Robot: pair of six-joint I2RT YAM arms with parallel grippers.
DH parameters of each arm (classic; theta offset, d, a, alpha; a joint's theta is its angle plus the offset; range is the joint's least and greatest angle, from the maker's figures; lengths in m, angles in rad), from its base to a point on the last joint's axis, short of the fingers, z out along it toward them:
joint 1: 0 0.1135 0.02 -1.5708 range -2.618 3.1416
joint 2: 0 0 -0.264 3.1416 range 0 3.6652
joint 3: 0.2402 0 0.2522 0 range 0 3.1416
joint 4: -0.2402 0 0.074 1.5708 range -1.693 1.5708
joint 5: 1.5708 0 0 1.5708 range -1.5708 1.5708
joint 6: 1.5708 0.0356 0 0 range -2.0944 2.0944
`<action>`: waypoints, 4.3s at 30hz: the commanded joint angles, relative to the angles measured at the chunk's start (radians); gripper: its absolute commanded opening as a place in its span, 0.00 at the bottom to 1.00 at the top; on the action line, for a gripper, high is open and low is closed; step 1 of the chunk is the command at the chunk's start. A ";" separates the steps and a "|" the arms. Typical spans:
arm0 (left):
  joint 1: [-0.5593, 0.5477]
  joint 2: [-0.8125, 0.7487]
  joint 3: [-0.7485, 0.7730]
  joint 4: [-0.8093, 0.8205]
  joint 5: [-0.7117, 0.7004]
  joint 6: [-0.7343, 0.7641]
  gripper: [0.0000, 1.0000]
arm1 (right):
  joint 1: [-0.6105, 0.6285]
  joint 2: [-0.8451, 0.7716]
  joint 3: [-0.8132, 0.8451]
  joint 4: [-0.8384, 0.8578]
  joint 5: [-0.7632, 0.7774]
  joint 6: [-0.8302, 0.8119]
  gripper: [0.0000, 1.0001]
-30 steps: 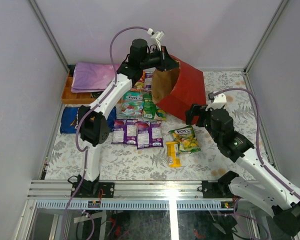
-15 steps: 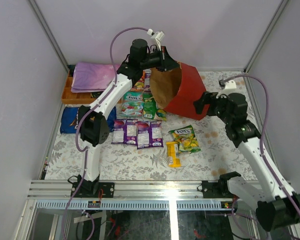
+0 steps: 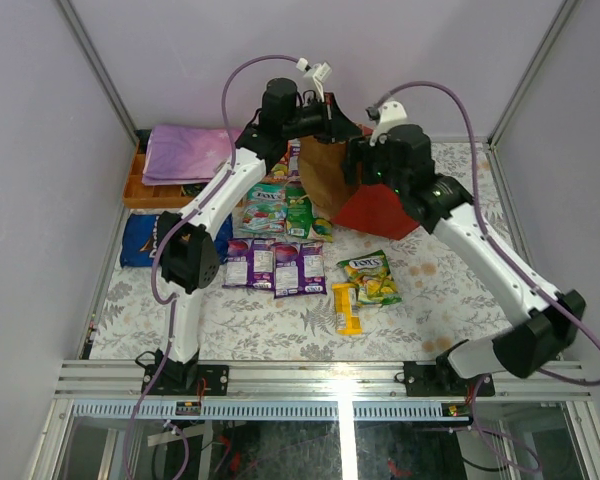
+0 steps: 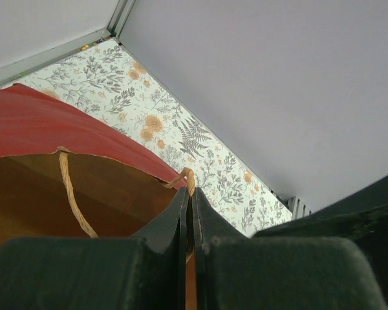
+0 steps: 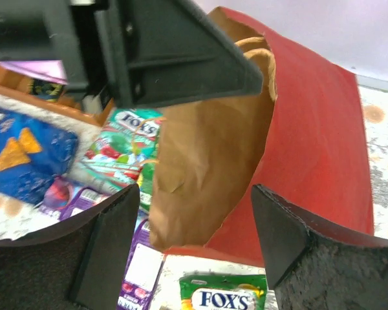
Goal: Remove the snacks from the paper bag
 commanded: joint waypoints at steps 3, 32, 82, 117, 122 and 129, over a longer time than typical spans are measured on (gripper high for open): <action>-0.007 -0.003 0.053 0.000 -0.026 0.044 0.00 | 0.058 0.177 0.200 -0.185 0.268 -0.060 0.75; 0.022 -0.040 -0.011 -0.024 -0.036 0.096 0.00 | 0.088 0.329 0.199 -0.115 0.663 -0.231 0.74; 0.217 -0.436 -0.224 -0.029 -0.083 0.101 1.00 | -0.759 0.296 0.284 -0.194 0.042 0.223 0.00; 0.217 -0.631 -0.690 0.156 -0.222 0.011 1.00 | -0.542 -0.089 0.227 -0.165 0.287 0.124 0.99; 0.217 -0.782 -0.895 0.194 -0.357 0.001 1.00 | -0.167 -0.122 0.084 -0.104 0.431 0.103 0.99; 0.222 -1.023 -1.083 0.088 -0.687 0.074 1.00 | 0.046 -0.136 -0.191 0.017 0.350 0.091 0.99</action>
